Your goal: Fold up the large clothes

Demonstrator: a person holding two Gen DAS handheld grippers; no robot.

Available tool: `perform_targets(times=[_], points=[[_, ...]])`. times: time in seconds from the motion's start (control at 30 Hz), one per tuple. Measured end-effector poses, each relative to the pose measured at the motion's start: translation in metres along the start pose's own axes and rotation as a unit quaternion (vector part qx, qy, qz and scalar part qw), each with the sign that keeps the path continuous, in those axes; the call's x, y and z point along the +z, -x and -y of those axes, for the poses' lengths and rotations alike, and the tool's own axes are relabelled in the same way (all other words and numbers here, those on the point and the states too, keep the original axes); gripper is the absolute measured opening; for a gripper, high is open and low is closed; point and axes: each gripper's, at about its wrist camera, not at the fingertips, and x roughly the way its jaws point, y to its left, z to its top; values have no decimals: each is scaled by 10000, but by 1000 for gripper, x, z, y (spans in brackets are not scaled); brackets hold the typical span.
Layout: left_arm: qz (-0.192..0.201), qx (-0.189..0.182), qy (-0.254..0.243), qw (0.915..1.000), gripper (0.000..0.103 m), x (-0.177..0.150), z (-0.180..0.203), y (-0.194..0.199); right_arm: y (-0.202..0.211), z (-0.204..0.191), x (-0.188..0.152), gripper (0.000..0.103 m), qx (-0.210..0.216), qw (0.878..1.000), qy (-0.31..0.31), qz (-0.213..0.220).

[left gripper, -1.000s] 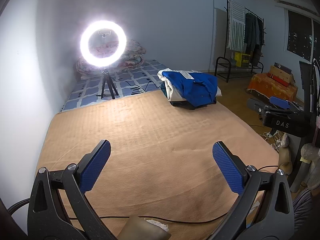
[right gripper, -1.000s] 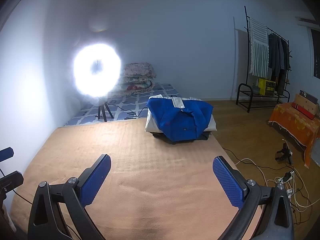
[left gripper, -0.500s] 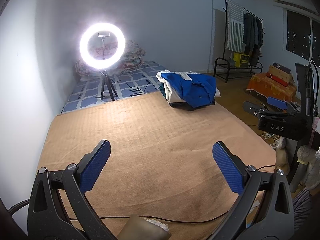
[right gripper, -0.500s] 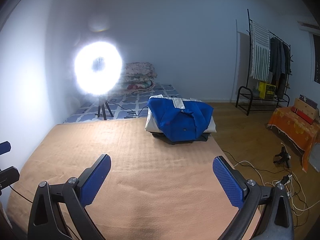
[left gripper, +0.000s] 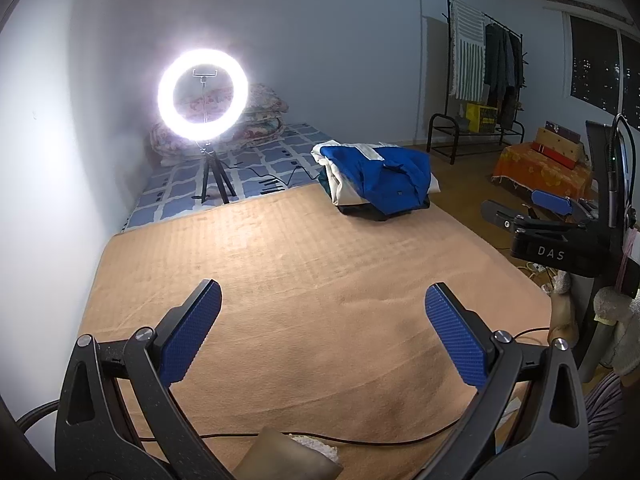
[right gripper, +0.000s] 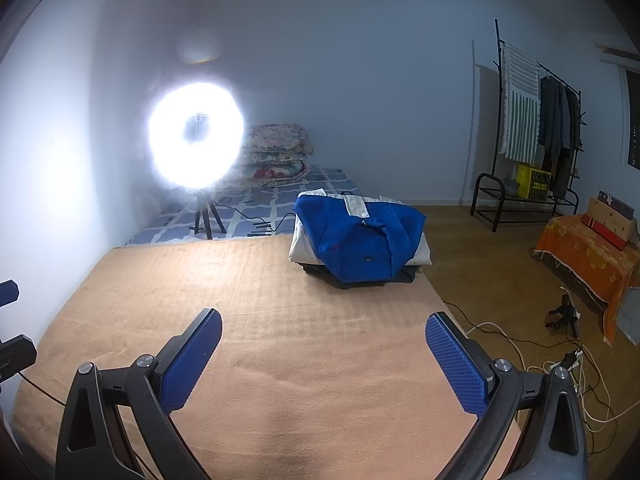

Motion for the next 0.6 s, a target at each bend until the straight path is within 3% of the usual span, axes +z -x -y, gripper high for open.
perform_targets(times=[0.6], points=[[-93, 91, 46, 9999, 103, -4, -4, -6, 0, 0, -1, 103, -11, 10000, 13, -22]])
